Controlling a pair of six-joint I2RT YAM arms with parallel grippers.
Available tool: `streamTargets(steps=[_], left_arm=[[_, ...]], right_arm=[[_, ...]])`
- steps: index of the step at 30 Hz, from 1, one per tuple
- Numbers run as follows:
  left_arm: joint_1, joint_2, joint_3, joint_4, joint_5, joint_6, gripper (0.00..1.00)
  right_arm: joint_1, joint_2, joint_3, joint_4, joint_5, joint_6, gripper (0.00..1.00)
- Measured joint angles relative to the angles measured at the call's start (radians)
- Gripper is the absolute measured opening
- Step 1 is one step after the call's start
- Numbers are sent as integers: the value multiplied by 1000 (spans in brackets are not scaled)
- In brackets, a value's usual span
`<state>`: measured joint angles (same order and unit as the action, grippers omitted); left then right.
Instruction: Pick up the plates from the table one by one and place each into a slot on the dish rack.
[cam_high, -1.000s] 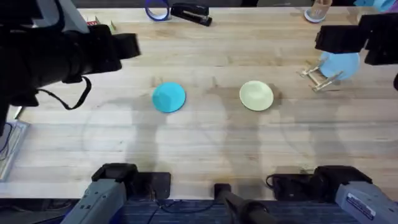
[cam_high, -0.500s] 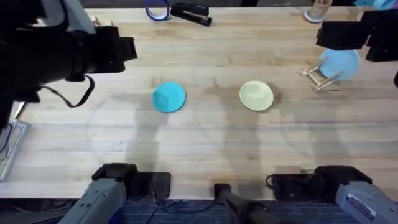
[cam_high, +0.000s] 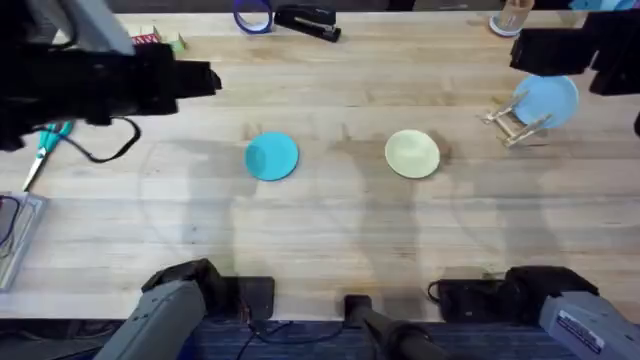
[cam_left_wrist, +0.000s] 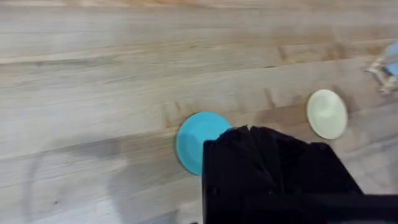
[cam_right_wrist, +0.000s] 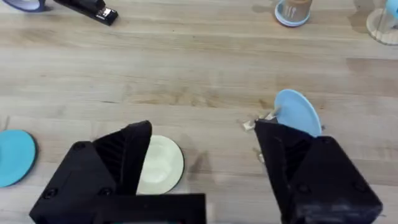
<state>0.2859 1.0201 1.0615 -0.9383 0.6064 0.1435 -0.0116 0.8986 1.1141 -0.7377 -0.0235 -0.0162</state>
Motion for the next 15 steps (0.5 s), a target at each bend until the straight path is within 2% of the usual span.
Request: streamTargets(steps=[4,6,10,15], left_arm=[[106,38,0,-76,199,117,38],[134,82,1,-119,279,176,38],[154,197,1,-178,388,266,38],[154,314,1,-192,441,311,38]], right_arm=[[0,0,0,0,0,0,995],[0,0,0,0,0,0,995],[0,0,0,0,0,0,995],[0,0,0,0,0,0,995]])
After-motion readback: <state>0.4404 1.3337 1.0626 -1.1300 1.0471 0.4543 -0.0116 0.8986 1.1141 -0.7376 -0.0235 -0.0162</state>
